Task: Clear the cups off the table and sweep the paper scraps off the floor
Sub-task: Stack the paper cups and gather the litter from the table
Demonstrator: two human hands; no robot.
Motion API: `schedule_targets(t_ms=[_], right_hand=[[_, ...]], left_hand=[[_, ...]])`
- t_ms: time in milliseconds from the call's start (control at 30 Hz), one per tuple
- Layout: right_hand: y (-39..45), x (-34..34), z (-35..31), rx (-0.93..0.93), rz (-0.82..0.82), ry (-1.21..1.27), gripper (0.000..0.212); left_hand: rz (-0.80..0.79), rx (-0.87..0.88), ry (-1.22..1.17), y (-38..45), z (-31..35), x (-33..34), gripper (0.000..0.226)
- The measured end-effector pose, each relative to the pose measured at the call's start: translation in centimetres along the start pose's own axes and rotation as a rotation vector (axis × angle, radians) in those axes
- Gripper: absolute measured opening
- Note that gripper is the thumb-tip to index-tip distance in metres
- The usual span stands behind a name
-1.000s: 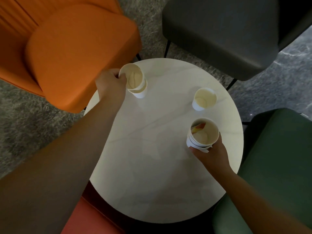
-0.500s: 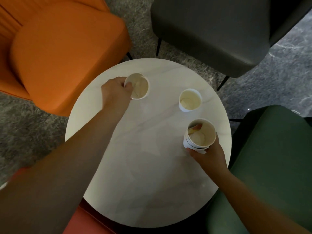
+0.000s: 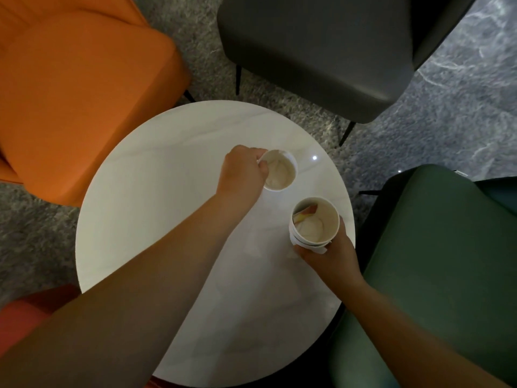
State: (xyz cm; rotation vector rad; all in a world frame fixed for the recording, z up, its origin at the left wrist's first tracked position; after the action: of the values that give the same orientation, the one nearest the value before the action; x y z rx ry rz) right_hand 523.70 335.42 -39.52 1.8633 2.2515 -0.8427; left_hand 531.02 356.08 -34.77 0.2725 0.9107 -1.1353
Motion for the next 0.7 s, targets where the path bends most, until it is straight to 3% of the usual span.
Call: schedule_targets(t_ms=[233,367,500,700], right_hand=[[0.4,-1.5,-0.4,-0.009,0.032,0.001,0.071],[0.1,-2.3,-2.6,-0.012,0.037,0.025,0.070],[-0.4,-2.8,-6.0,-0.102,0.076,0.023,0.066],[-0.1,-1.3,-9.2,-0.265,0.070,-0.073,0.049]], left_hand=[[-0.111,-0.005,0.125,-0.5,-1.0,0.3,0.032],[-0.206,-0.069,0.063,-2.1,-1.6,-0.7,0.034],[-0.251,-0.167,-0.022,-3.5,-2.1,-1.5,0.034],[-0.303,-0.161,-0.053,-4.6,-2.7,-1.8,0.025]])
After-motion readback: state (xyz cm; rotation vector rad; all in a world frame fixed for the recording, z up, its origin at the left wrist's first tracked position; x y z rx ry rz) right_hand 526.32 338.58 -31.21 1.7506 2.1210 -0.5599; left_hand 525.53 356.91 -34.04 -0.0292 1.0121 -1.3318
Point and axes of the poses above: each hand's wrist, its own y-axis towards the middle knuckle, its own x-axis out of the palm, z = x × y, the point moved 1 cm from there along y, towards the middle knuckle, and after that the axes turned 5 degrees about z, right-handed, at the moved point
